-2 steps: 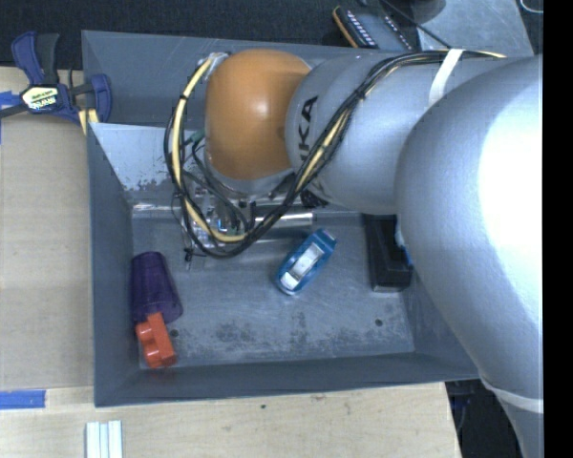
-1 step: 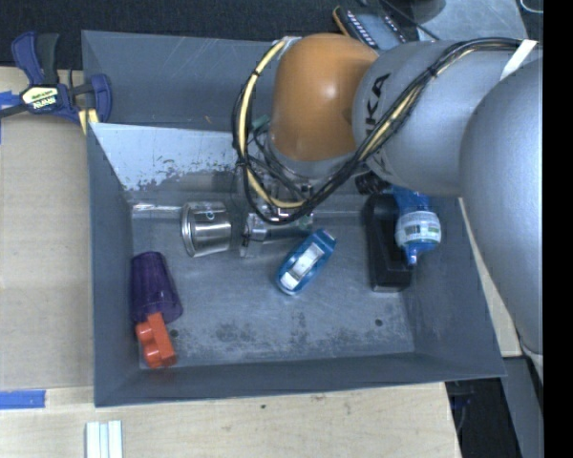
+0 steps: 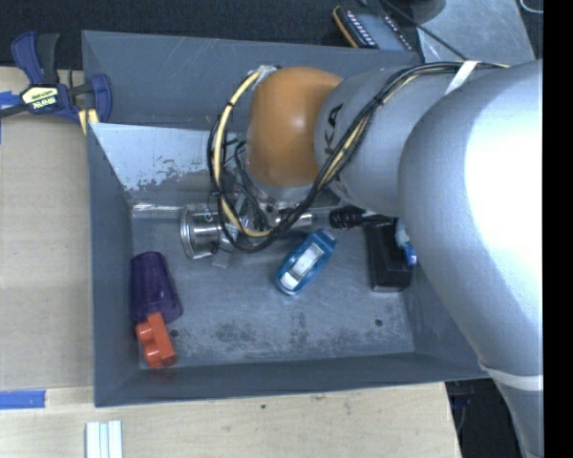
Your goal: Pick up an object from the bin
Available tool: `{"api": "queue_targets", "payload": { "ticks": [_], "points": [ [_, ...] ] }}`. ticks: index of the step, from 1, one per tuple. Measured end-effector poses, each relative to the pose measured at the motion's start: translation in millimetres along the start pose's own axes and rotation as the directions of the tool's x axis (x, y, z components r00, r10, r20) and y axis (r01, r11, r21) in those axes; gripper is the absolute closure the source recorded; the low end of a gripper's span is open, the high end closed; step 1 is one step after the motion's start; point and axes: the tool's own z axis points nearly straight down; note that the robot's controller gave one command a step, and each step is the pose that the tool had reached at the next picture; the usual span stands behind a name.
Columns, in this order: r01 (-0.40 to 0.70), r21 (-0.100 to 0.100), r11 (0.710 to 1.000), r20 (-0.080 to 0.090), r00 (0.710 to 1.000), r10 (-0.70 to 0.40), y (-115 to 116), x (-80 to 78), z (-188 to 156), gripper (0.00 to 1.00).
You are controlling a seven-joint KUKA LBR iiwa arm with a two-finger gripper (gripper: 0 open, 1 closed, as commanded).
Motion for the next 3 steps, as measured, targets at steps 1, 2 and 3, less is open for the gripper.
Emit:
{"api": "queue_targets", "payload": {
  "ticks": [1, 2, 3],
  "points": [
    [0.313, -0.006, 0.95, -0.009, 0.95, -0.313, -4, -13.2, 25, 1.0],
    [0.312, -0.006, 0.95, -0.009, 0.95, -0.312, -4, -13.3, 25, 1.0],
    [0.327, -0.005, 0.945, -0.01, 0.945, -0.327, 1, -15.4, -22, 1.0]
  ]
}}
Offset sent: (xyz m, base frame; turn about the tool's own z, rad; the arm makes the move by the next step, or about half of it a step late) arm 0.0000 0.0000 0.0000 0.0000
